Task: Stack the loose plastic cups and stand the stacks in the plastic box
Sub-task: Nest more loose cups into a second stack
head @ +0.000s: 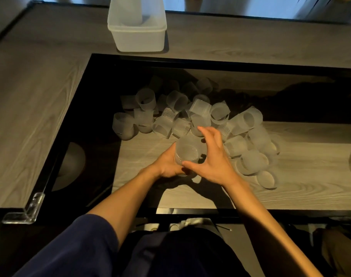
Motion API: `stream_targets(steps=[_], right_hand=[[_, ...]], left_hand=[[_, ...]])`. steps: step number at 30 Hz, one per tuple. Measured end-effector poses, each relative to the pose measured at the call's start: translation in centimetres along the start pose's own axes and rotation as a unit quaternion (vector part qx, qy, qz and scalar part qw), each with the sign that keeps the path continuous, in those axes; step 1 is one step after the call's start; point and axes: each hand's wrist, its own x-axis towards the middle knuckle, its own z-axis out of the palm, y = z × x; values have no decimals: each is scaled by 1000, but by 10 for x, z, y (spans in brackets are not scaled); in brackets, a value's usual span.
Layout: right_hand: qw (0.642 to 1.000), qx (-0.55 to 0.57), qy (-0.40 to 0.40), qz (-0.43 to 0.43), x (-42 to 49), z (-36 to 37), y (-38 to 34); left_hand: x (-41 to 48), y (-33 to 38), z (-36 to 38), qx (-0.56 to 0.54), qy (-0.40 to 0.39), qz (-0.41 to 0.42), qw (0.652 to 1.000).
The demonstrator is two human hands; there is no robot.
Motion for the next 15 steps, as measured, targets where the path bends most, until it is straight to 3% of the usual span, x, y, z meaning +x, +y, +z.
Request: stream_targets(steps=[2,6,11,15], right_hand=[[996,33,-56,65,2,6,-3],[995,57,-26,84,6,17,3],[995,45,-31,87,10,19,9],[994,49,-27,95,12,21,13]], left_hand=[[2,0,-2,65,3,7,998],[3,8,-27,233,32,-77,969],[-6,13,-66,388,294,-162,859],[-10,0,-101,401,366,-216,812]])
